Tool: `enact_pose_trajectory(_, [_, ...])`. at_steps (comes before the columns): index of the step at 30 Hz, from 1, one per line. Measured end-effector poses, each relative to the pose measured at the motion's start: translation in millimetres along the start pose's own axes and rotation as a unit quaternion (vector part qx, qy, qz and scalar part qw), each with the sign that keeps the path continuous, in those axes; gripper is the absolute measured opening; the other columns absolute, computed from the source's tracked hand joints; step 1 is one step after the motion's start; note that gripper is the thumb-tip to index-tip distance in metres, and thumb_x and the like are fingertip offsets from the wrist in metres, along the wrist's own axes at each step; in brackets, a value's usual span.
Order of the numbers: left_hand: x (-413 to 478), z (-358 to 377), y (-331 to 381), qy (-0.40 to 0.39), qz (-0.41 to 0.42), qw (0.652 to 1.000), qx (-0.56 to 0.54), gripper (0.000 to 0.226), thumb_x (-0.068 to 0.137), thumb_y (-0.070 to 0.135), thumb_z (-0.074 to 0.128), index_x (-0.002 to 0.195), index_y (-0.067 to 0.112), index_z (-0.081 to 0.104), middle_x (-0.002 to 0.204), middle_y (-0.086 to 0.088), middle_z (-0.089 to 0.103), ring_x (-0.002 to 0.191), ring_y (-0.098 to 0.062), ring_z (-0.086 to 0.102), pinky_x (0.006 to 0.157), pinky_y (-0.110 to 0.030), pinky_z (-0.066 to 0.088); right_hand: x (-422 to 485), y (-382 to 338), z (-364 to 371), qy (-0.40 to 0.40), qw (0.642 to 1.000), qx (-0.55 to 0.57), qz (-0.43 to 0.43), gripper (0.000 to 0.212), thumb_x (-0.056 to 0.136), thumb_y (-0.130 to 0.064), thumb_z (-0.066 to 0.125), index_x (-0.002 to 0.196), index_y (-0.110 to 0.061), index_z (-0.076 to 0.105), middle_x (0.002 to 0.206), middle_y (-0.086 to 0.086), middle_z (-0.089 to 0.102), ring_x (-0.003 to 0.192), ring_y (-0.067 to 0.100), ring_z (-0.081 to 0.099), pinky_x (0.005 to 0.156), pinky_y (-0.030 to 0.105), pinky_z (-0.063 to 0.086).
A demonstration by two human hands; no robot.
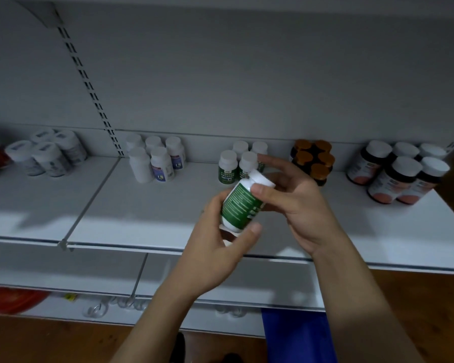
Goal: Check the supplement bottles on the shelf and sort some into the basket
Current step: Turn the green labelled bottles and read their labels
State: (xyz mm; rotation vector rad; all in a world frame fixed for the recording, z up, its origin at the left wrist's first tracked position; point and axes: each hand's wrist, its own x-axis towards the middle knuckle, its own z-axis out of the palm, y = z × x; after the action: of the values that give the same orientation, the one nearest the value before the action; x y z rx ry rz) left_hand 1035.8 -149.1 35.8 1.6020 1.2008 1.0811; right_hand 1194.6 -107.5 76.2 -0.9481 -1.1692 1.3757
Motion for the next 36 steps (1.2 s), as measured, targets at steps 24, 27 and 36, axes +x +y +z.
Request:
enact_pose_trajectory(24, [19,-70,-43,0.054,0.034,0.987,0.145,0.052,0.078,0.029,0.078,0.121,0.036,0.049,0.117,0.015,0.057,0.104,0.004,0.053,0.08,-0.015,0.047,20,23,62,0.141,0.94,-0.309,-0.039,0.025,0.074,-0.022,0.079,0.097,-0.025,0.07,0.088,-0.012,0.07,0.082,0.007,0.067,0.08,0.037,0.057])
enact_pose_trajectory(27, [33,-87,-53,0.063,0.013,0.981,0.185,0.059,0.079,0.034,0.077,0.129,0.03,0.048,0.116,0.013,0.053,0.102,0.002,0.052,0.084,-0.023,0.048,49,24,75,0.133,0.922,-0.363,-0.03,0.024,0.075,-0.017,0.078,0.091,-0.026,0.063,0.077,-0.016,0.064,0.078,0.01,0.065,0.077,0.034,0.056])
enact_pose_trajectory(36, [61,-135,-81,0.013,0.032,0.967,0.251,0.043,0.084,0.036,0.07,0.124,0.027,0.057,0.113,0.008,0.06,0.106,-0.011,0.056,0.087,-0.033,0.05,173,47,93,0.115,0.838,-0.534,-0.015,0.024,0.079,-0.029,0.072,0.091,-0.022,0.053,0.098,0.003,0.063,0.092,0.023,0.059,0.073,0.03,0.041])
